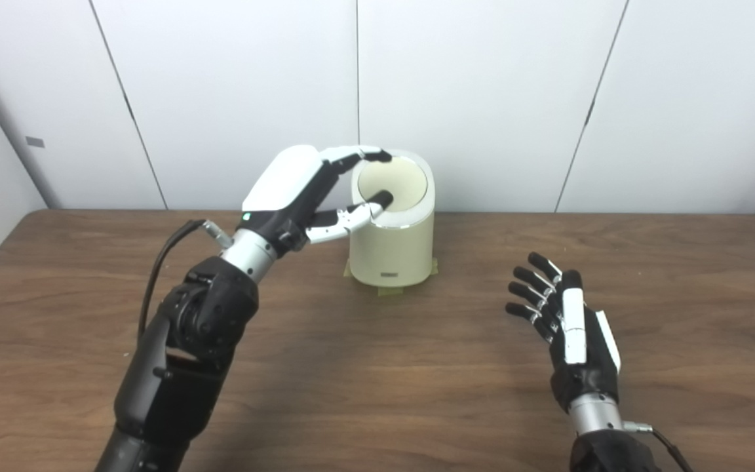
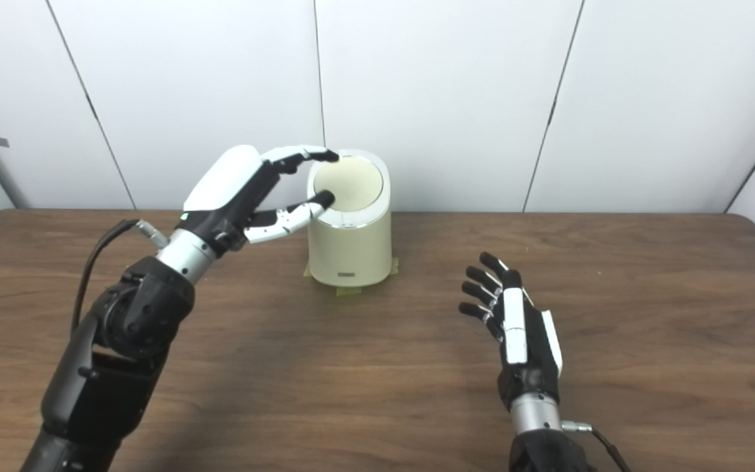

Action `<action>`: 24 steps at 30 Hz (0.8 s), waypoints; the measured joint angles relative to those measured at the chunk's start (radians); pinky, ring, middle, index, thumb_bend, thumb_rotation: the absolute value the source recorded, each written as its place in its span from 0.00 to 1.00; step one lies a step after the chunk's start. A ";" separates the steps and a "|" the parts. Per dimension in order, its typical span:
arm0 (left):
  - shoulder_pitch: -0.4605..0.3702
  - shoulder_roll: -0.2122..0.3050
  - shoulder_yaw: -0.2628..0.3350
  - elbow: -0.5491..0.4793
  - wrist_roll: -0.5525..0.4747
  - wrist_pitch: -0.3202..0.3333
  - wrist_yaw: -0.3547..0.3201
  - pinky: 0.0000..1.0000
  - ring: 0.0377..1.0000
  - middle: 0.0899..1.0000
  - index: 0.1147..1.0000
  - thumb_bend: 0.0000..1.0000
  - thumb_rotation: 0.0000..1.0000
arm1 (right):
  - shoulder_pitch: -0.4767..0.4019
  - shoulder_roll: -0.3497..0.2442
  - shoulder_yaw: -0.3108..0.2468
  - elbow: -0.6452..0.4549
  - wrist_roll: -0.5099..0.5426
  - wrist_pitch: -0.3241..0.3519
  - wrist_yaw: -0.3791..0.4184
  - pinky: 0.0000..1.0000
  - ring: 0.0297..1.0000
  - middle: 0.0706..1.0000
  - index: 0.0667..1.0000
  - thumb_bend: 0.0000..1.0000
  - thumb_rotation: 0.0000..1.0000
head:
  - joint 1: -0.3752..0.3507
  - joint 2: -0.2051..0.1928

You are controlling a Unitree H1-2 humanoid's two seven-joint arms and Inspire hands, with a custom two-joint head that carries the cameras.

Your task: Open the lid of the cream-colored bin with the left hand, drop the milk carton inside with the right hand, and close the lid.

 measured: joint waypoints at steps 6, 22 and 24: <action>0.196 -0.045 0.092 -0.073 -0.123 0.093 0.008 0.89 0.91 0.87 0.87 0.31 0.74 | -0.008 -0.010 -0.009 0.005 0.019 -0.032 0.007 0.71 0.83 0.82 0.84 0.65 0.96 | 0.014 -0.003; 0.499 -0.223 0.258 -0.134 -0.500 0.197 0.116 1.00 1.00 1.00 1.00 0.34 1.00 | -0.010 -0.084 0.013 0.051 0.014 -0.082 0.063 0.96 0.99 0.99 0.97 0.70 1.00 | 0.054 0.002; 0.510 -0.227 0.268 -0.111 -0.522 0.172 0.129 1.00 1.00 1.00 1.00 0.36 1.00 | -0.001 -0.097 0.021 0.051 0.014 -0.082 0.079 0.99 1.00 1.00 0.98 0.71 1.00 | 0.054 -0.003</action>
